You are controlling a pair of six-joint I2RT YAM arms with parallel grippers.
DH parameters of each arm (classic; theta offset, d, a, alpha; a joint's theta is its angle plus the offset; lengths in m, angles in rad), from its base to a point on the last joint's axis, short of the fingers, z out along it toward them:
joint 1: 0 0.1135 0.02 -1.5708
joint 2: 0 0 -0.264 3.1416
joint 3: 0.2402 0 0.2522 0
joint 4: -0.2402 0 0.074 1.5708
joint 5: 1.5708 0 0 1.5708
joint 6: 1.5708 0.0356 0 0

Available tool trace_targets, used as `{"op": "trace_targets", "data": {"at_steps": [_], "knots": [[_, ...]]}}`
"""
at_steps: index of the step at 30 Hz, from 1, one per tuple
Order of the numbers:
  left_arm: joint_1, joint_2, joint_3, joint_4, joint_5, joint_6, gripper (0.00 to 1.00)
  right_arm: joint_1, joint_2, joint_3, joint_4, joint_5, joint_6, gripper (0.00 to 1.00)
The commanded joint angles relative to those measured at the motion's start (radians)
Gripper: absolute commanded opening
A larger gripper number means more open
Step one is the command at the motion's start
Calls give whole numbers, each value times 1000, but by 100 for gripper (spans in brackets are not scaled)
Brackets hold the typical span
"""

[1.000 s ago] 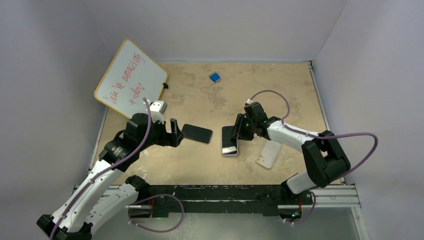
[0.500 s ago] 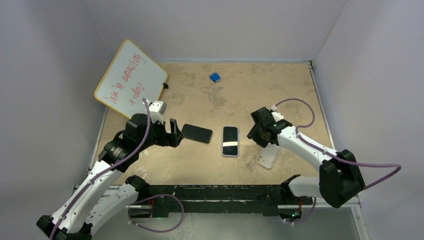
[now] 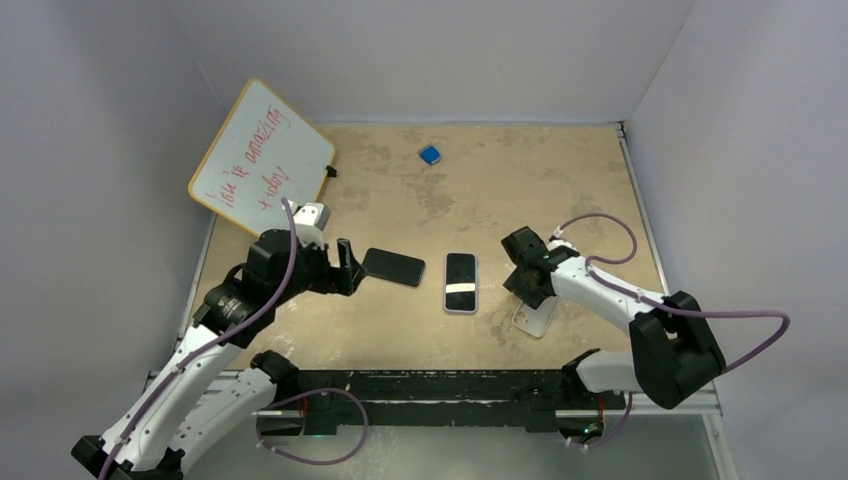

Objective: Put the phone into the phone case

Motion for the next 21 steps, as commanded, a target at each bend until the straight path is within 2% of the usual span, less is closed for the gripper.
{"op": "trace_targets", "data": {"at_steps": [1,4,9,13,16,21], "knots": [[1,-23,-3,15,-17,6,87,-6,27,-28,-14,69,37,45],[0,-39,-10,27,-19,4,87,-10,42,-40,-3,74,33,42],[1,-22,-6,21,-19,5,86,-10,48,-34,54,44,-62,25],[1,-11,-4,18,-49,-1,86,-9,62,-21,73,20,-172,0],[2,-4,-2,11,-67,-12,86,-9,60,-12,70,33,-223,0],[1,-20,6,-7,-104,-22,87,-5,-60,-66,195,-129,-344,0]]}}
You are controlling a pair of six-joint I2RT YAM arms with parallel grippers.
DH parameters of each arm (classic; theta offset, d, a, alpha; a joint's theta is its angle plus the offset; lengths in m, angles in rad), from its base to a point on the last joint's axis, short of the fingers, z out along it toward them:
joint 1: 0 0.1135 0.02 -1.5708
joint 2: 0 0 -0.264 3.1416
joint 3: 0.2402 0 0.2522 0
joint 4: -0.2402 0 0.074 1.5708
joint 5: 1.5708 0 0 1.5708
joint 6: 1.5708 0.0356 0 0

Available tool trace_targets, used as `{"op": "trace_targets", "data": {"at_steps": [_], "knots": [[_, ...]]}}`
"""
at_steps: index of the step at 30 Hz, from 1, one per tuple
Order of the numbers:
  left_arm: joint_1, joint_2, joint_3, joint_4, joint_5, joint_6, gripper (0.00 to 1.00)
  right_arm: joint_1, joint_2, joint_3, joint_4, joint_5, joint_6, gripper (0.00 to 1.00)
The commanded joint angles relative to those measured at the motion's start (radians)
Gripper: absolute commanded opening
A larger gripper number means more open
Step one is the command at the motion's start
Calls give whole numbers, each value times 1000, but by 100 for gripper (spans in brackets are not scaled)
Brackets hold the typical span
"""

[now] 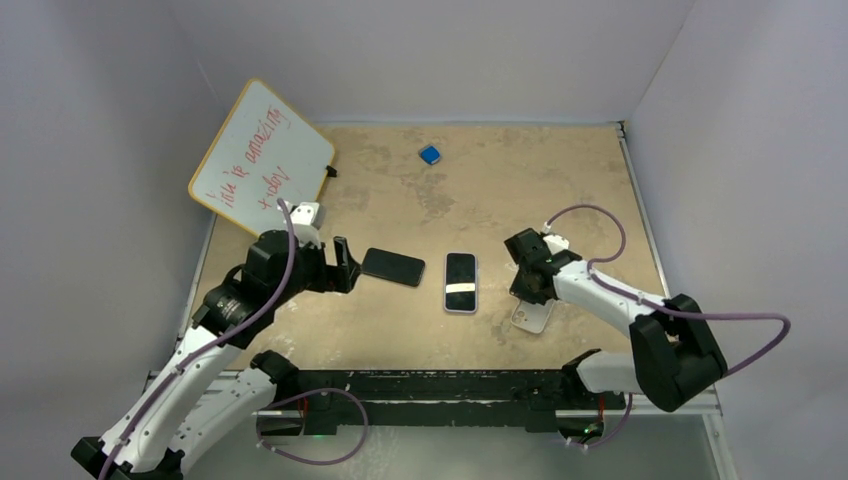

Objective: Put the phone into the phone case

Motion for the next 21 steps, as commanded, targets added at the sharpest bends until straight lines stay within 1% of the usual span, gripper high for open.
{"op": "trace_targets", "data": {"at_steps": [1,7,10,12,15,21], "knots": [[0,-24,8,-2,-49,-14,87,4,-112,-42,138,-139,-121,0],[2,-44,11,-1,-71,-16,87,40,-238,-24,155,-240,-176,0],[2,-48,14,-7,-80,-16,87,92,-255,-6,161,-261,-185,0],[2,-54,21,-15,-95,-20,87,164,-252,10,185,-253,-189,0],[2,-77,28,-31,-137,-34,87,295,-219,25,264,-250,-189,0],[3,-177,25,-38,-212,-58,87,526,-42,95,409,-237,-206,0]]}}
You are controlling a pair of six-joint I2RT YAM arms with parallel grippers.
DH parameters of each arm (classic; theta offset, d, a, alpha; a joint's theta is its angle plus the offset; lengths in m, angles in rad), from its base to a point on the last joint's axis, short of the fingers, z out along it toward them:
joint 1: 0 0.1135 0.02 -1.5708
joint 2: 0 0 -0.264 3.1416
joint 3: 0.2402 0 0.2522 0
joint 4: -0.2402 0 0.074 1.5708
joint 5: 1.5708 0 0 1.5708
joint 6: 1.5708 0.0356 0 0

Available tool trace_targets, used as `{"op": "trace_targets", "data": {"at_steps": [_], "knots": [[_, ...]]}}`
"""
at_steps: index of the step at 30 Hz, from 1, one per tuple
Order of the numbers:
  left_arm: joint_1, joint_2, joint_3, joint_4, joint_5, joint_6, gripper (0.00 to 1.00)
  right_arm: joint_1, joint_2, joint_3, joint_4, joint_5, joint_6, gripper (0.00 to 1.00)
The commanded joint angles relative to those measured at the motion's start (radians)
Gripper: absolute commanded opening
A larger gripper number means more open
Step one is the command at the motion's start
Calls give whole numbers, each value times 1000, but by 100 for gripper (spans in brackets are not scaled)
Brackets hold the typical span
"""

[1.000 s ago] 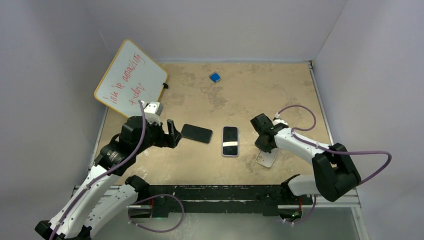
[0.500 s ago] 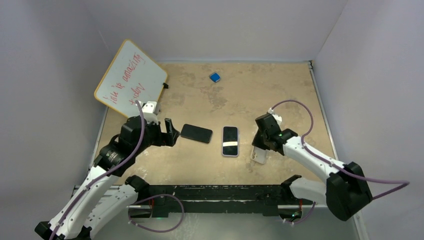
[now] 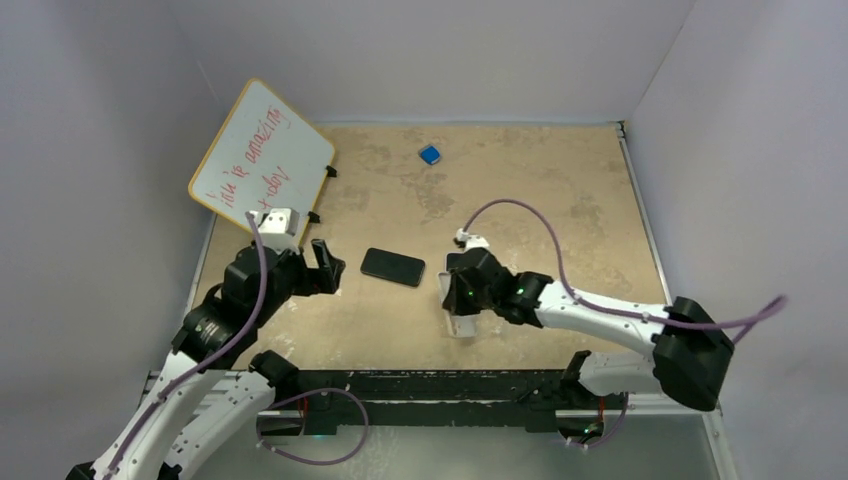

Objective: Put the phone into the phone case

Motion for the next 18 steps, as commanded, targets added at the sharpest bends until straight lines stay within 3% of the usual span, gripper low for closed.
{"op": "trace_targets", "data": {"at_steps": [1,8,14,16,18], "knots": [[2,-77,24,7,-83,-30,87,143,131,100,147,3,-39,0],[2,-113,25,-7,-119,-44,87,242,395,245,197,-25,-57,0],[2,-115,27,-7,-137,-46,88,277,487,293,249,-75,-64,0],[2,-113,27,-8,-141,-48,88,278,491,308,230,-69,-65,9],[3,-111,27,-14,-147,-52,88,278,477,318,208,-32,-77,25]]}}
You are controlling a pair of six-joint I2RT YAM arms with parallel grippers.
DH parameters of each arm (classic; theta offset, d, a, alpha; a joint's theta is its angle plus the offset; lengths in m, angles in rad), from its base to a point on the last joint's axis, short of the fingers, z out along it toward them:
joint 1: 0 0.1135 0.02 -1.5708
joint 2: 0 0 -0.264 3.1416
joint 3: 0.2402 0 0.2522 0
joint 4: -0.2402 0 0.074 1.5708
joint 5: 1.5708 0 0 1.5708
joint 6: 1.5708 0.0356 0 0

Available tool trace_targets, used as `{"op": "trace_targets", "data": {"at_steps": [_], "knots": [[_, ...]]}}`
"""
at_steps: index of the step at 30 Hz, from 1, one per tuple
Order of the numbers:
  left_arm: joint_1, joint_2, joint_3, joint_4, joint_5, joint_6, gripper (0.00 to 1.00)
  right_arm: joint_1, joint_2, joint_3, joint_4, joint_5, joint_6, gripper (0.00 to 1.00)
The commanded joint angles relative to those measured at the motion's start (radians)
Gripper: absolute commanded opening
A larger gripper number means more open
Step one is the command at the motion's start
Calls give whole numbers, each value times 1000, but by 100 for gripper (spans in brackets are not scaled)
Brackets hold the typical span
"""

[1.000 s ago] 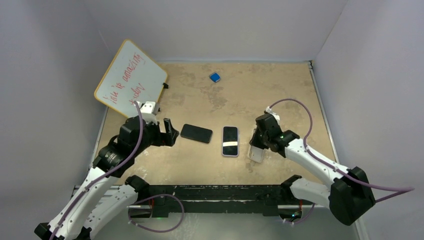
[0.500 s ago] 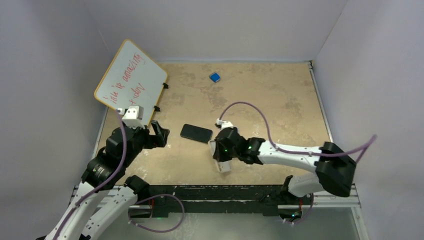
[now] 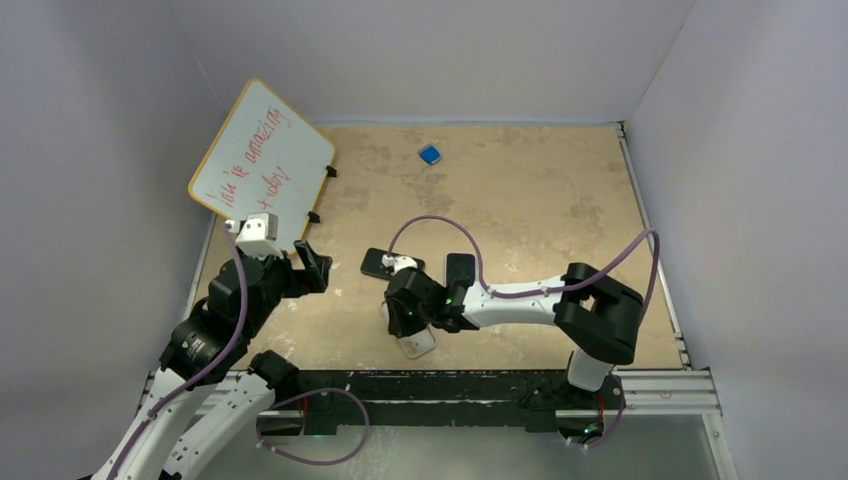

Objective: Put the phone into the phone case

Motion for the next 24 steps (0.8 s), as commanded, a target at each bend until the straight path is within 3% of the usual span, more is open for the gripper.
{"op": "trace_targets", "data": {"at_steps": [1,7,14,24], "knots": [[3,-1,26,0,-33,-19,88,8,-43,57,-16,28,-33,32],[3,-15,29,-5,-39,-25,88,-12,-135,88,-79,155,-164,71],[3,-65,18,10,-30,-22,89,-123,-94,174,-69,99,-361,98],[2,-52,20,10,-27,-20,89,-198,69,318,-63,69,-630,99]]}}
